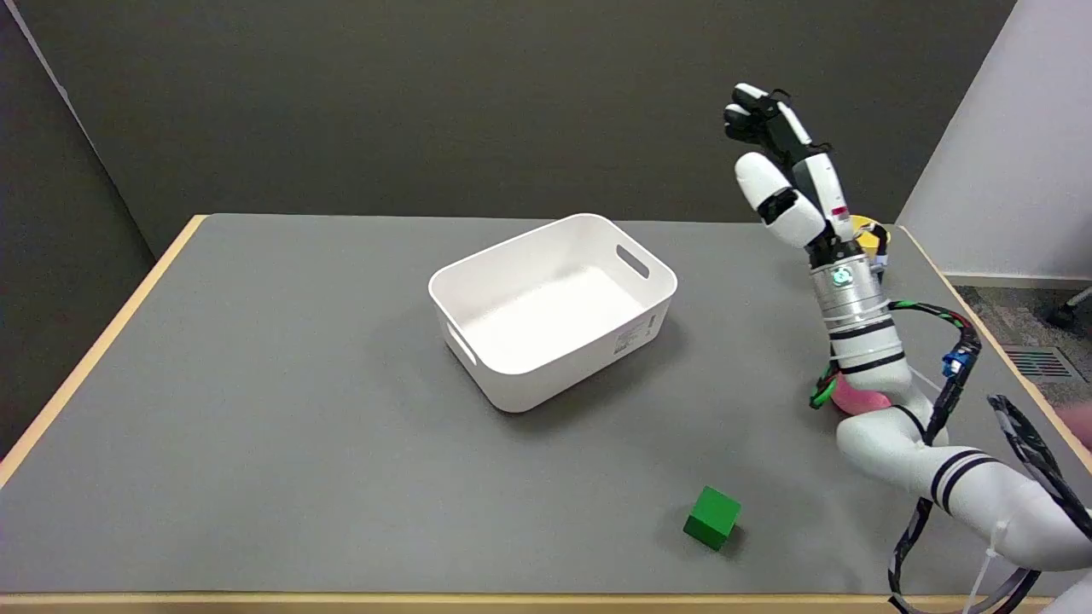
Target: Pick up the yellow cup.
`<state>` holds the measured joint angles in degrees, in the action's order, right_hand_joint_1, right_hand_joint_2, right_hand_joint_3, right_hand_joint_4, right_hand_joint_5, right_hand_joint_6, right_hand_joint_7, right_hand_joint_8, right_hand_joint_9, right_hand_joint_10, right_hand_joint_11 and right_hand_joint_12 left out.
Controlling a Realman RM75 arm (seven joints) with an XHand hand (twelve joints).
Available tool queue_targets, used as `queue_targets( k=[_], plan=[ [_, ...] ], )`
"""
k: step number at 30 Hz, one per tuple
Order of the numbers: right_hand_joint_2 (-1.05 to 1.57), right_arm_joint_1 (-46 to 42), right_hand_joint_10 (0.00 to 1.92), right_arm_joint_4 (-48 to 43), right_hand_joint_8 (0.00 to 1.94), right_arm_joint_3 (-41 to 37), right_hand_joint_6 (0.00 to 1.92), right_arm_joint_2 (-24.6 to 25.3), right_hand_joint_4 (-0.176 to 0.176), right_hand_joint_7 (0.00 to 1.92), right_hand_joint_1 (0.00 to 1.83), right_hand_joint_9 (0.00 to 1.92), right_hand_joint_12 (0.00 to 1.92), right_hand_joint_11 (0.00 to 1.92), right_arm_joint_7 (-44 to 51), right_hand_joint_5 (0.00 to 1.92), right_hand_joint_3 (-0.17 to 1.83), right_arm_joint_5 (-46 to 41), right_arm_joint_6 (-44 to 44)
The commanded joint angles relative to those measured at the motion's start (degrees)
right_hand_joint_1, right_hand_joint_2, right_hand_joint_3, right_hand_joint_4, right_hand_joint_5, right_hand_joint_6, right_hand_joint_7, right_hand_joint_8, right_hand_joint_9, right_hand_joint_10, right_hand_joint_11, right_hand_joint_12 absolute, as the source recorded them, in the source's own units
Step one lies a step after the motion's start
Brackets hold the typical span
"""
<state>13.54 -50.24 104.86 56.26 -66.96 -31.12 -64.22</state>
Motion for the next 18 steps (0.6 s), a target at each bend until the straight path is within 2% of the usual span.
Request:
queue_targets(
  k=[1,6,11,13,18],
  plan=[
    [0.70,-2.7,0.75,3.1,0.41,-4.7,0.45,-2.3,0.075,0.36,0.23,0.29,1.10,0.04,0.0,0.21,0.99,0.0,-6.0],
    [0.69,-4.4,0.75,1.6,0.41,-7.5,0.45,-3.5,0.075,0.36,0.23,0.29,1.10,0.04,2.7,0.21,0.99,0.4,-6.2],
    [0.69,-6.6,0.75,-1.4,0.42,-12.0,0.45,-8.0,0.071,0.36,0.26,0.29,1.10,0.04,13.7,0.21,0.98,1.2,-2.8],
    [0.68,-7.2,0.76,-1.9,0.42,-14.1,0.45,-10.3,0.064,0.36,0.28,0.28,1.10,0.02,17.0,0.21,0.98,0.9,2.4],
    [0.68,-6.3,0.73,1.8,0.39,-17.3,0.45,-12.5,0.052,0.33,0.28,0.24,1.08,0.00,17.7,0.21,0.98,1.4,17.0]
  ],
)
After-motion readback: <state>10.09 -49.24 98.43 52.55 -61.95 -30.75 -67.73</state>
